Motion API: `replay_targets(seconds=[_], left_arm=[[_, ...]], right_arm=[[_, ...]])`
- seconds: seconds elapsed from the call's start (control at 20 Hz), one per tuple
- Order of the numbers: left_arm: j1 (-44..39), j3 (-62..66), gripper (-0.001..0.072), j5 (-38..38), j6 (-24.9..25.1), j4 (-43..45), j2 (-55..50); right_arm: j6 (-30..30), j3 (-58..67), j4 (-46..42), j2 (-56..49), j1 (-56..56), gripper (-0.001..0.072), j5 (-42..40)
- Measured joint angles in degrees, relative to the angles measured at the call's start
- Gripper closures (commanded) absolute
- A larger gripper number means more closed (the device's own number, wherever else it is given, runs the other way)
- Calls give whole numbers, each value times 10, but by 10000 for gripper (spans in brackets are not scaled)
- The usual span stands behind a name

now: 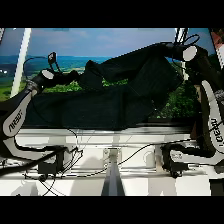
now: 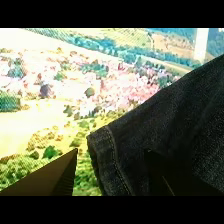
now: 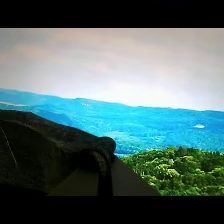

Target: Fold the clothes and pants, and hang the long-sleeved shirts on hangers.

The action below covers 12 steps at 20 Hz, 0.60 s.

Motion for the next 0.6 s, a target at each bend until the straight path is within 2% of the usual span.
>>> replay_targets(seconds=[0.05, 0.1, 0.15, 0.4, 0.6], left_arm=[[-2, 0, 409, 2, 0, 2, -2], [-5, 0, 579, 3, 0, 2, -3], [-9, -1, 687, -1, 0, 2, -4], [-22, 5, 685, -7, 6, 11, -1], [-1, 25, 685, -5, 12, 11, 40]], right_arm=[[0, 0, 0, 0, 0, 688, 0], [0, 0, 0, 0, 0, 688, -1], [0, 0, 0, 0, 0, 688, -1], [0, 0, 0, 0, 0, 688, -2], [0, 0, 7, 0, 0, 689, -2]])
